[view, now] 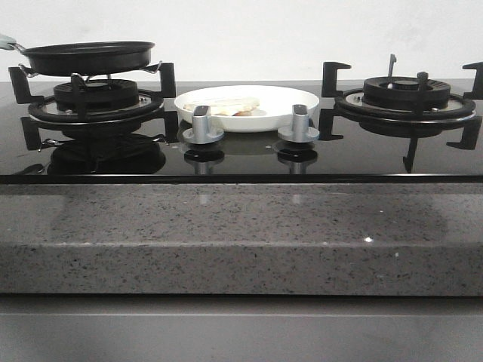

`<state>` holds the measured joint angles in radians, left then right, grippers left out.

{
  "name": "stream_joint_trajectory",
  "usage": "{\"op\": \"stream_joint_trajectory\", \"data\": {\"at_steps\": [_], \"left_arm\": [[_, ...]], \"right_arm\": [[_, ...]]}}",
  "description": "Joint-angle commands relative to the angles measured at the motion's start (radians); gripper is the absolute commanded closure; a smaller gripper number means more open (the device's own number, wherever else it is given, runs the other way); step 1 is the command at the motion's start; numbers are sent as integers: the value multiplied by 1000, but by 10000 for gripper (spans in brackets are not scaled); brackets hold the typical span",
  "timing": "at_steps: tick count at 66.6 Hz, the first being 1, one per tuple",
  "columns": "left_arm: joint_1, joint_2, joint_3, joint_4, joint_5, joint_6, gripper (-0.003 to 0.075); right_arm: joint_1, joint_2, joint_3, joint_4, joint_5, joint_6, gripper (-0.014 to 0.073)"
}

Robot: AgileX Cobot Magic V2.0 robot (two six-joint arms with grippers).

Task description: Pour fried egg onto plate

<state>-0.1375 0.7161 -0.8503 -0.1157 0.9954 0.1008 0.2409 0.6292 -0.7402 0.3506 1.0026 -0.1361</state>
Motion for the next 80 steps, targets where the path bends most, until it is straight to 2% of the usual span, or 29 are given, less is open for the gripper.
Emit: {"op": "stream_joint_trajectory", "data": {"at_steps": [1, 8, 12, 16, 22, 66, 72, 80], "left_arm": [[-7, 0, -25, -15, -59, -11, 362], [-7, 0, -25, -25, -59, -11, 503], [-7, 0, -25, -29, -59, -11, 583], [-7, 0, -25, -29, -59, -11, 650], [-7, 0, -25, -29, -61, -11, 742], [-3, -32, -11, -28, -67, -9, 740], [29, -116, 43, 5, -129, -9, 740], [64, -252, 186, 5, -341, -9, 740]], "right_arm": [[-1, -2, -24, 15, -41, -14, 444], [-1, -2, -24, 20, -38, -14, 580], [-1, -2, -24, 20, -38, -14, 627], [-1, -2, -24, 20, -38, -14, 661], [-1, -2, -24, 19, -38, -14, 660], [-1, -2, -24, 19, -38, -14, 660], [-1, -2, -24, 20, -38, -14, 660], [-1, -2, -24, 20, -38, -14, 660]]}}
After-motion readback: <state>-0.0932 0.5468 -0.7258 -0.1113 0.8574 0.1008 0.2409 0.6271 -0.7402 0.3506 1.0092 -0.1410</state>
